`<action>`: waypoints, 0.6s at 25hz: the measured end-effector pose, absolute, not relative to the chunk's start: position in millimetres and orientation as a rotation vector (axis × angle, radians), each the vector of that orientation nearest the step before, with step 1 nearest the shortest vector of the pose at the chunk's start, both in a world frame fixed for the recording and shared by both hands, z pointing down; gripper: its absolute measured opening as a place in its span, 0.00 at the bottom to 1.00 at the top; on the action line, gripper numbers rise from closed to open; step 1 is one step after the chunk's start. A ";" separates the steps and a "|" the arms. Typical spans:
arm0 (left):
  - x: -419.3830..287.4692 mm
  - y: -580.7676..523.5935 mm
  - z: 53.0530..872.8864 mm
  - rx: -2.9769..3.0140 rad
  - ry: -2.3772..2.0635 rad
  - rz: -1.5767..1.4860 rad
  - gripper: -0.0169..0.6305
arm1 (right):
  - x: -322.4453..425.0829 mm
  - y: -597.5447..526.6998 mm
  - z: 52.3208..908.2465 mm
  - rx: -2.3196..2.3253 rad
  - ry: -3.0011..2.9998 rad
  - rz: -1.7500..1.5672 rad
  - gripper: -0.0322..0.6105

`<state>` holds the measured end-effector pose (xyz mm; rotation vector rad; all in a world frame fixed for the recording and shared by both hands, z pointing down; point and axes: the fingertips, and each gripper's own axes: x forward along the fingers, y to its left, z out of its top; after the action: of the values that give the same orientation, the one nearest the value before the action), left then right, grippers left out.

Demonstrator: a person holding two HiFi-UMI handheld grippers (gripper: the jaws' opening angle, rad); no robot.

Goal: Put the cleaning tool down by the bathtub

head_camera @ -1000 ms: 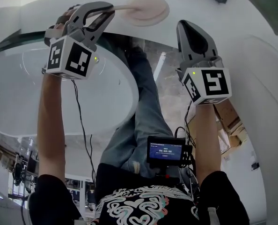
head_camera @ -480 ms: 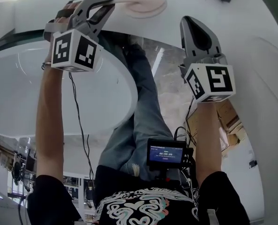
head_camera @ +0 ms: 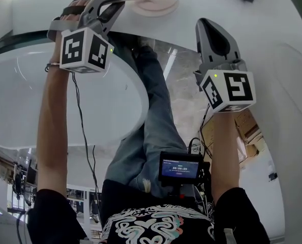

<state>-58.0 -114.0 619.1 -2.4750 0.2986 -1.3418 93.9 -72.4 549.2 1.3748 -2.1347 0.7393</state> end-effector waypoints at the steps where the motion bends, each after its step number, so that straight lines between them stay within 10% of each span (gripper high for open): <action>1: -58.0 -113.8 620.6 -2.468 0.300 -1.347 0.12 | 94.3 -72.4 549.5 1.375 -2.133 0.740 0.09; 15: -56.5 -113.7 637.1 -2.381 0.321 -1.374 0.12 | 95.5 -69.1 551.6 1.380 -2.136 0.783 0.09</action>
<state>-56.5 -113.7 637.1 -2.3806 0.3207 -1.3744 95.5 -69.1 551.6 1.3805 -2.1355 0.7829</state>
